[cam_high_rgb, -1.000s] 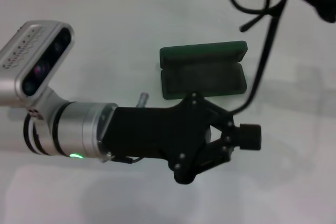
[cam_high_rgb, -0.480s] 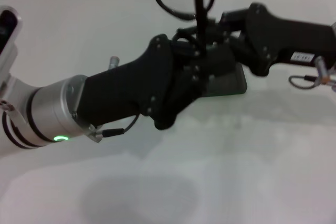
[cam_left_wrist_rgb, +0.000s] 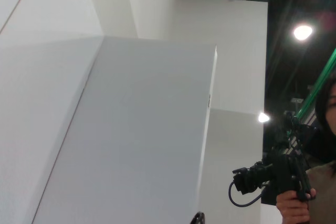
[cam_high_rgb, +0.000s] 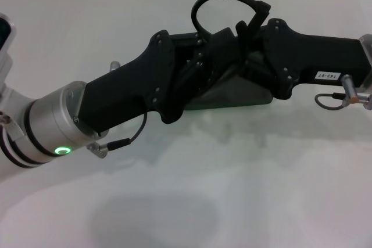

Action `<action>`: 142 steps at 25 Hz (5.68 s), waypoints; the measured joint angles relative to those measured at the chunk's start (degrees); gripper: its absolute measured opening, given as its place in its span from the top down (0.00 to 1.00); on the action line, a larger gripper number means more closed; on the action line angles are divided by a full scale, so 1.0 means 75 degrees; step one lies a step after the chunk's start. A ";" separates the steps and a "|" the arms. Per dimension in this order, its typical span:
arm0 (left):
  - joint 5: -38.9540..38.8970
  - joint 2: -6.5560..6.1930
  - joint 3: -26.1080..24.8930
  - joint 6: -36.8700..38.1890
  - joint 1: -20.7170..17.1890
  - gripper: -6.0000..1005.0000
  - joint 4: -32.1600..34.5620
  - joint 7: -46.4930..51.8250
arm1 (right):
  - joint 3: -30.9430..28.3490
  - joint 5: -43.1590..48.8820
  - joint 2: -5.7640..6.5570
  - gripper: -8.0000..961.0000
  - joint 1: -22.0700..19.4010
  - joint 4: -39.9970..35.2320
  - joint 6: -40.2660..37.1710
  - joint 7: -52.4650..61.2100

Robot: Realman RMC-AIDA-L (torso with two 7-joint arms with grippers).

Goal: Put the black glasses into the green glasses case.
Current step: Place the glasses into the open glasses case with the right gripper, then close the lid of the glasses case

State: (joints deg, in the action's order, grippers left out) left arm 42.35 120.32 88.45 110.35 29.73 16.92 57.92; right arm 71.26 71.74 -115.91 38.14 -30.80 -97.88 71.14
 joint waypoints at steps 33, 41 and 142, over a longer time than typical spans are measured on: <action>0.1021 -0.0011 0.0055 -0.0181 0.0246 0.98 0.0103 -0.0014 | 0.0471 -0.0089 -0.0014 0.95 0.0141 -0.0053 0.0309 0.0322; 0.1067 -0.0094 0.0045 0.0179 0.0078 0.98 0.0168 -0.0020 | 0.0431 0.0271 0.0174 0.94 0.0115 -0.0341 0.1144 0.0595; 0.7614 -0.0659 -0.1885 -0.7135 0.3456 0.77 0.0993 0.4384 | -0.1767 0.3427 0.0045 0.77 -0.3442 -0.3172 0.0667 0.2615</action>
State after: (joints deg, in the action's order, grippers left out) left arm 99.45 115.37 74.31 56.83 55.66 24.37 90.80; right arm 58.01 97.43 -115.57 12.33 -54.60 -92.87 90.75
